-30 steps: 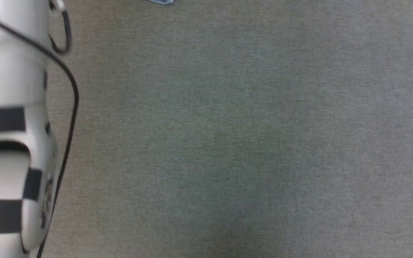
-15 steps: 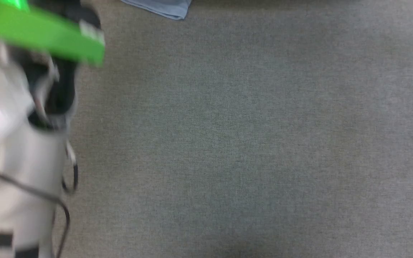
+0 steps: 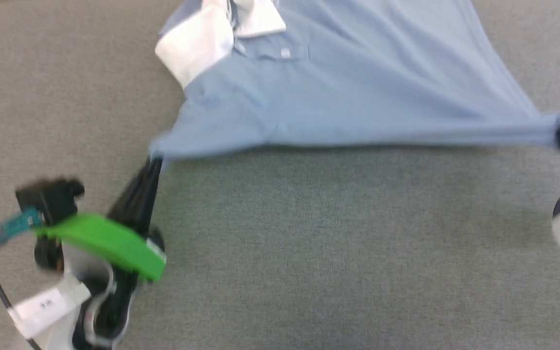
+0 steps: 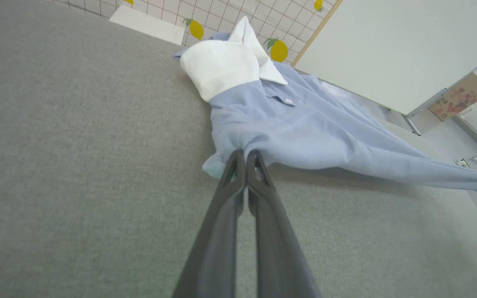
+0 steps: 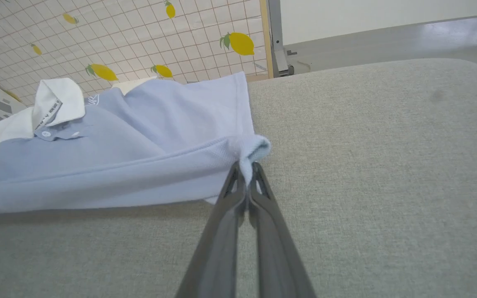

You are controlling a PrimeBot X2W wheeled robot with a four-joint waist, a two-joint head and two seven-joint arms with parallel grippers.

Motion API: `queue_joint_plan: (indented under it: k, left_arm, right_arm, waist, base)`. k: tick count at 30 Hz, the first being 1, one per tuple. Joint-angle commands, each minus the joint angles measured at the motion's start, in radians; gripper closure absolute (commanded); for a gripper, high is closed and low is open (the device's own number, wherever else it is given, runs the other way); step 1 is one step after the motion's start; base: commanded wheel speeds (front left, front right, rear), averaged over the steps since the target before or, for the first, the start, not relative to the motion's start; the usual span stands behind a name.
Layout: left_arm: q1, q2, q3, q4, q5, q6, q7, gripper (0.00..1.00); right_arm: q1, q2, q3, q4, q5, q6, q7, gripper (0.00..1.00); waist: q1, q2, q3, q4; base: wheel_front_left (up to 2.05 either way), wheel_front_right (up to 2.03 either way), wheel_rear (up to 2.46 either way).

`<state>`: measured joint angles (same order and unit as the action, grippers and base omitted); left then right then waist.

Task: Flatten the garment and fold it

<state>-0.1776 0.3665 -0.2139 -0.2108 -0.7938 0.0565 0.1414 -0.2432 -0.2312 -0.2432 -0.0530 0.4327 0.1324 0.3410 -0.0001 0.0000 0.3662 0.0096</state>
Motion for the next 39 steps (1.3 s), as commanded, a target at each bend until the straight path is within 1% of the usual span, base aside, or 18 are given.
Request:
queue_joint_plan:
  k: [1,5,9,13,16,19,23,29,35,39]
  left_arm:
    - [0.05,0.011,0.004,0.003,-0.017,0.011,0.012,1.0]
    - [0.163,0.012,-0.009,0.023,-0.068,0.026,0.063,1.0]
    - [0.267,0.011,-0.013,0.03,-0.12,0.042,0.103,1.0]
    - [0.369,0.004,0.008,-0.005,-0.191,0.052,0.124,1.0]
    - [0.442,0.02,0.025,-0.034,-0.218,0.067,0.142,1.0]
    - [0.511,0.037,0.037,-0.071,-0.245,0.08,0.166,1.0]
    - [0.58,0.056,0.049,-0.124,-0.261,0.103,0.189,1.0]
    - [0.681,0.082,0.057,-0.214,-0.275,0.131,0.217,1.0]
    - [0.748,0.099,0.068,-0.309,-0.276,0.146,0.222,1.0]
    - [0.732,0.112,0.068,-0.35,-0.25,0.145,0.217,1.0]
  right_arm:
    - [0.036,0.017,-0.013,-0.016,0.008,-0.002,0.012,1.0]
    - [0.133,0.041,-0.009,-0.034,0.032,-0.002,0.05,1.0]
    - [0.239,0.048,-0.005,-0.039,0.055,-0.002,0.086,1.0]
    - [0.355,0.051,0.002,-0.057,0.104,-0.002,0.153,1.0]
    - [0.438,0.048,-0.01,-0.081,0.139,-0.002,0.21,1.0]
    - [0.517,0.059,-0.033,-0.121,0.154,-0.002,0.258,1.0]
    - [0.601,0.081,-0.066,-0.179,0.152,-0.002,0.328,1.0]
    - [0.695,0.134,-0.112,-0.271,0.147,-0.002,0.443,1.0]
    - [0.738,0.165,-0.138,-0.348,0.151,-0.002,0.485,1.0]
    - [0.729,0.172,-0.139,-0.378,0.151,-0.002,0.473,1.0]
  waist:
    - [0.0001,0.0,-0.057,0.0]
    - [0.0001,0.0,-0.117,0.002]
    - [0.0001,0.0,-0.179,0.006]
    - [0.0001,0.0,-0.234,0.006]
    - [0.0001,0.0,-0.269,0.003]
    - [0.0001,0.0,-0.31,0.0]
    - [0.0001,0.0,-0.363,-0.002]
    - [0.0001,0.0,-0.423,0.0]
    - [0.0001,0.0,-0.441,-0.003]
    - [0.0001,0.0,-0.425,-0.007]
  base:
    - [0.0,0.0,0.0]
    - [0.0,0.0,0.0]
    - [0.0,0.0,0.0]
    - [0.0,0.0,0.0]
    - [0.0,0.0,0.0]
    - [0.0,0.0,0.0]
    - [0.0,0.0,0.0]
    - [0.0,0.0,0.0]
    - [0.0,0.0,0.0]
    - [0.0,0.0,0.0]
